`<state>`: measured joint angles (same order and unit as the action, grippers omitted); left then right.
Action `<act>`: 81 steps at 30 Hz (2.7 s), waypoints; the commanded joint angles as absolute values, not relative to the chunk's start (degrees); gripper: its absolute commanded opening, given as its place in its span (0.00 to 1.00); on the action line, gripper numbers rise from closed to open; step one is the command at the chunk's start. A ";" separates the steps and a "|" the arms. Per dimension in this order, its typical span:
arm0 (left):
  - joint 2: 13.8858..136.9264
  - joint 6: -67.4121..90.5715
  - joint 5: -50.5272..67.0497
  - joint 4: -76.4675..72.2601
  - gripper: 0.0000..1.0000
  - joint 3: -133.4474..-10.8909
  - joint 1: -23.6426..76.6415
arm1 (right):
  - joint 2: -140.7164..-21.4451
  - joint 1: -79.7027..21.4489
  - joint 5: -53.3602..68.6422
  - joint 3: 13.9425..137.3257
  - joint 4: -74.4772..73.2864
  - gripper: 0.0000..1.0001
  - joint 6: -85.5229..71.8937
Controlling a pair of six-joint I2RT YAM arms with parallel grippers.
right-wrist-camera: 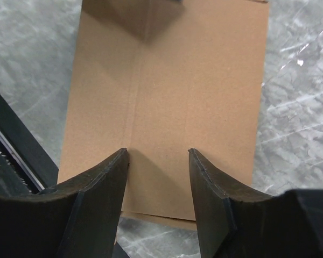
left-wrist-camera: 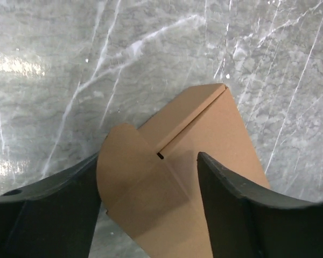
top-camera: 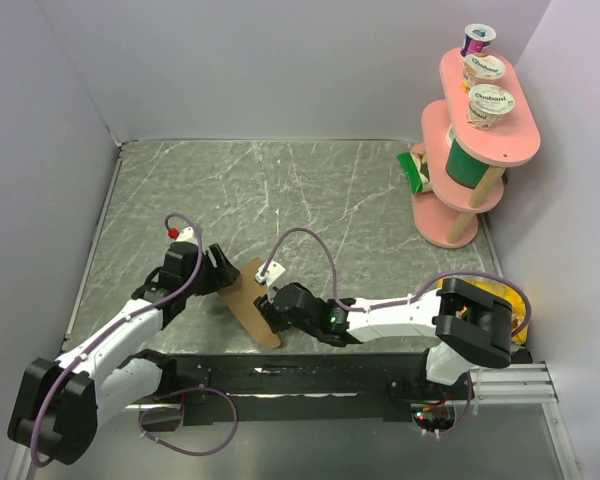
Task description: Fold the paper box
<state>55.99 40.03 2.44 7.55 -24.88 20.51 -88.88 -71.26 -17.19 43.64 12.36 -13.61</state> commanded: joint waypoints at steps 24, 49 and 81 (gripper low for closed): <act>59.94 38.58 3.52 -3.52 0.85 -22.06 20.74 | -84.72 -63.46 -11.08 57.82 -9.92 1.00 -6.77; 42.72 51.32 7.91 1.41 0.58 -9.94 20.83 | -96.42 -63.02 -9.67 59.24 -9.94 1.00 -9.84; 63.72 56.34 7.65 -26.28 0.58 -9.93 29.97 | -102.74 -62.93 -9.49 62.40 -15.73 1.00 -12.03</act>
<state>63.55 54.43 7.18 -22.87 -8.93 27.24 -98.19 -62.96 -11.81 61.43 -11.05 -9.17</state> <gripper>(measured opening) 0.574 0.994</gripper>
